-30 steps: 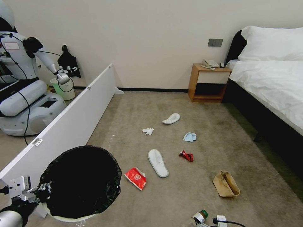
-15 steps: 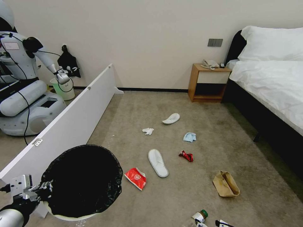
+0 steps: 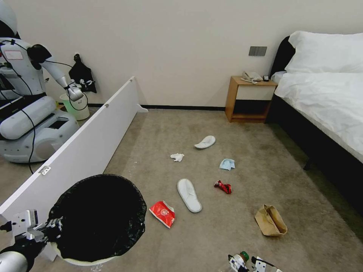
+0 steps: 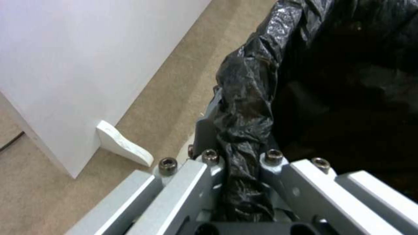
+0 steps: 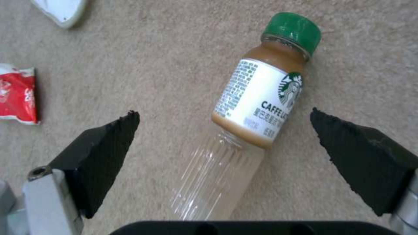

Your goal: Pick up the trash bin, then pick up the garbage from the floor and place it into the trash bin.

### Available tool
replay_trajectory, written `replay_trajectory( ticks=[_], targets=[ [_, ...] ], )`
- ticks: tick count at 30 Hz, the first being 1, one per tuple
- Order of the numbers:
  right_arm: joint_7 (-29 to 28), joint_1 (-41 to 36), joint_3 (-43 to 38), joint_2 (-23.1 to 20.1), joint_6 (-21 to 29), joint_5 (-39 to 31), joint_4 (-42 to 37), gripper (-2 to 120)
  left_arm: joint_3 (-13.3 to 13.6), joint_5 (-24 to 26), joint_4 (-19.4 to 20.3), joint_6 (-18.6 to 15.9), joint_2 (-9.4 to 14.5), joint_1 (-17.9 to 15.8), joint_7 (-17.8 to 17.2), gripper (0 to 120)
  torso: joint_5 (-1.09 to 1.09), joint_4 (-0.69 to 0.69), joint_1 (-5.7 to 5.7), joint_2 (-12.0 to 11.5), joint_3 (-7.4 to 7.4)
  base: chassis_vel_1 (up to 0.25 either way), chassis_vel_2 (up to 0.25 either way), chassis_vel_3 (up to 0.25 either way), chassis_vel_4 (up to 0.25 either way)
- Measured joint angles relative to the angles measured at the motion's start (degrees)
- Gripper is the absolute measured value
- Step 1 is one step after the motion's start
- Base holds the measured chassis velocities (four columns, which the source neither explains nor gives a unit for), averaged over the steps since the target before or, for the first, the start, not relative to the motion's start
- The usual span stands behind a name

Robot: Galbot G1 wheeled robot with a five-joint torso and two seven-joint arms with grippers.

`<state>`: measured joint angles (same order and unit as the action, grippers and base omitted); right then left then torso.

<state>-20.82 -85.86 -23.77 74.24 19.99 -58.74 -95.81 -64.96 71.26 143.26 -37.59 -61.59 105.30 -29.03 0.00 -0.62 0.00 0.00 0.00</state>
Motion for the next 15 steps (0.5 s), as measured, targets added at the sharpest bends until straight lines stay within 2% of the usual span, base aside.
replay_trajectory(
  ticks=[15],
  targets=[
    [-0.93,4.2,0.66,-0.23,0.65,-2.64,5.73,100,0.3,-0.29,-0.02,-0.02,-0.7,-0.1,-0.23,3,0.0,-0.01,0.0,0.0,0.0,0.0,0.0,0.0,0.0]
  ],
)
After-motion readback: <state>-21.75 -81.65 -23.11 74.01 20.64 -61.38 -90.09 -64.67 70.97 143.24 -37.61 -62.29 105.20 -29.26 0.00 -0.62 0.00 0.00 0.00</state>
